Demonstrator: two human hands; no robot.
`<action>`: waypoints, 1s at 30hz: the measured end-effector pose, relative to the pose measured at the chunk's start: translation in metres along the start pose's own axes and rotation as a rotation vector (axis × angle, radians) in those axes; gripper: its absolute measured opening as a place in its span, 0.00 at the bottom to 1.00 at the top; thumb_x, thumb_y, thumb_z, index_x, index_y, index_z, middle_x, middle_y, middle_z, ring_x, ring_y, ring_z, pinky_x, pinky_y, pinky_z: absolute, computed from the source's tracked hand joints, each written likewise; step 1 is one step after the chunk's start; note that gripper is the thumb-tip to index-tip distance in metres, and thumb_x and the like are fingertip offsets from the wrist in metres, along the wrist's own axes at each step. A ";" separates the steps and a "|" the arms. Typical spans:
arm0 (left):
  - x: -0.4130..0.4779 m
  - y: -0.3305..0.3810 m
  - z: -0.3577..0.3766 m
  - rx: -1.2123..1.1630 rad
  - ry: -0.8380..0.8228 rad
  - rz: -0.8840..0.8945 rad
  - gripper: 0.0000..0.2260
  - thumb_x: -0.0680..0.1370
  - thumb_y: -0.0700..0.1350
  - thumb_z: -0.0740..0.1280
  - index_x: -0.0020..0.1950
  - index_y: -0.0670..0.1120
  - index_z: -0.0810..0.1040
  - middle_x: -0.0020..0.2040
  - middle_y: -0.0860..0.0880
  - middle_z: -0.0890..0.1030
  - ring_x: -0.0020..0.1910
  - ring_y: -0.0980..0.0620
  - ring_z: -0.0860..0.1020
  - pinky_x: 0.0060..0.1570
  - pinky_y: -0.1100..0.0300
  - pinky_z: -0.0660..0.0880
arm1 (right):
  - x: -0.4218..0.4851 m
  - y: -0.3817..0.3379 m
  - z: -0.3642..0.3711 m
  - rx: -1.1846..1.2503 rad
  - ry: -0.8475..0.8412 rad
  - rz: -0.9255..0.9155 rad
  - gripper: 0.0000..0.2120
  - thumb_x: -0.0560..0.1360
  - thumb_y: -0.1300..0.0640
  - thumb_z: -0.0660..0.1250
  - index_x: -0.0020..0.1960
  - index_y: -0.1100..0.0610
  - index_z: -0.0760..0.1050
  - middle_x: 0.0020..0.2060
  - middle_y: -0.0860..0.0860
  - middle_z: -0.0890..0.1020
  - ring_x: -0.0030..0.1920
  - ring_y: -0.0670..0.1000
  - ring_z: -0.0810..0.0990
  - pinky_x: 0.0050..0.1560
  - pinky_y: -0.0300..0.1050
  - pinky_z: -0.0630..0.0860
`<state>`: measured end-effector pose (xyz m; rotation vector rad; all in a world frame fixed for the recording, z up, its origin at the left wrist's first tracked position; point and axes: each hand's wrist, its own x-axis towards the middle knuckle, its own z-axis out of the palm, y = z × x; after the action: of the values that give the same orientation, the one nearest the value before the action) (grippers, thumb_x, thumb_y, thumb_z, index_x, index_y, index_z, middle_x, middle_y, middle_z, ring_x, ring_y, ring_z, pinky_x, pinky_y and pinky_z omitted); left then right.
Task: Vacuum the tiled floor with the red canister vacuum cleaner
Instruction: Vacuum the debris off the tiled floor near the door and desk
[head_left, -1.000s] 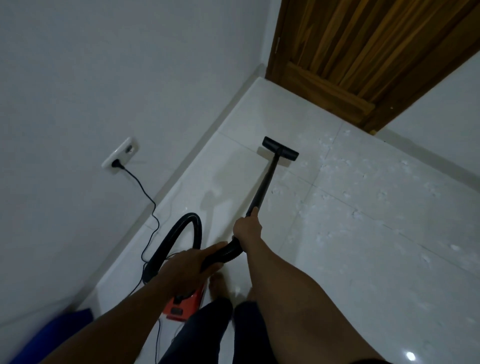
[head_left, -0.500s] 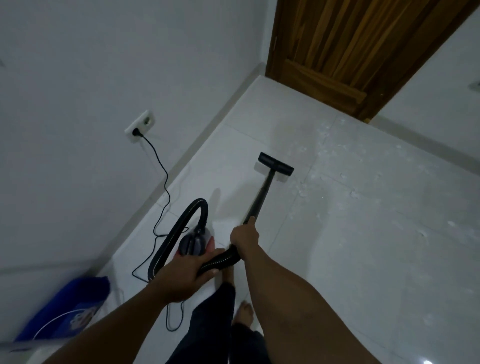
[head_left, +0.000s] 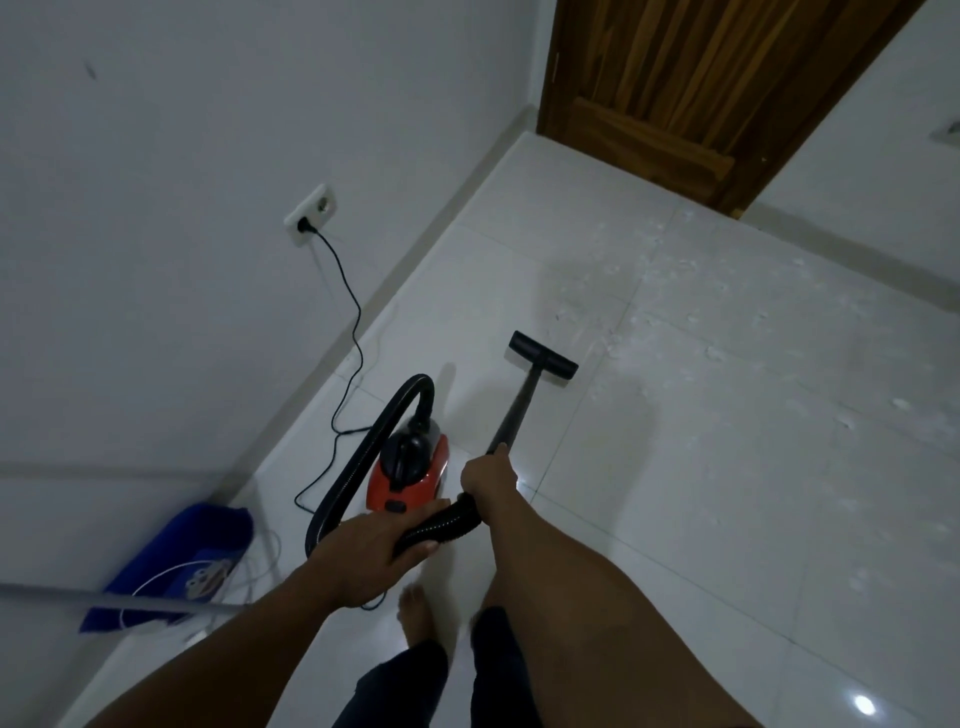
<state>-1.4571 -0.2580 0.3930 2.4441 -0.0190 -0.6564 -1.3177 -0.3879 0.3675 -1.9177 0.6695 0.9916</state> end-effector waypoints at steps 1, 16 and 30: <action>-0.006 -0.002 0.001 0.001 -0.005 0.000 0.24 0.81 0.65 0.53 0.76 0.69 0.50 0.43 0.62 0.73 0.39 0.65 0.76 0.39 0.71 0.69 | -0.003 0.004 0.005 -0.006 0.001 0.011 0.36 0.78 0.53 0.61 0.80 0.49 0.45 0.60 0.61 0.76 0.50 0.58 0.81 0.52 0.54 0.82; -0.034 -0.030 0.003 -0.006 0.002 0.018 0.24 0.83 0.61 0.57 0.78 0.65 0.55 0.37 0.61 0.70 0.33 0.64 0.74 0.37 0.70 0.67 | -0.019 0.020 0.039 -0.126 -0.079 0.018 0.34 0.81 0.61 0.60 0.79 0.60 0.44 0.64 0.59 0.73 0.53 0.55 0.77 0.35 0.39 0.72; 0.039 -0.014 -0.011 -0.070 -0.097 -0.049 0.25 0.81 0.63 0.57 0.78 0.66 0.55 0.40 0.56 0.77 0.36 0.61 0.77 0.40 0.67 0.75 | 0.041 -0.010 0.008 -0.096 -0.058 0.037 0.32 0.80 0.64 0.56 0.80 0.54 0.47 0.64 0.59 0.72 0.41 0.50 0.74 0.35 0.41 0.72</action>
<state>-1.4196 -0.2468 0.3749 2.3498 0.0251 -0.7840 -1.2914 -0.3791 0.3348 -1.9579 0.6357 1.1166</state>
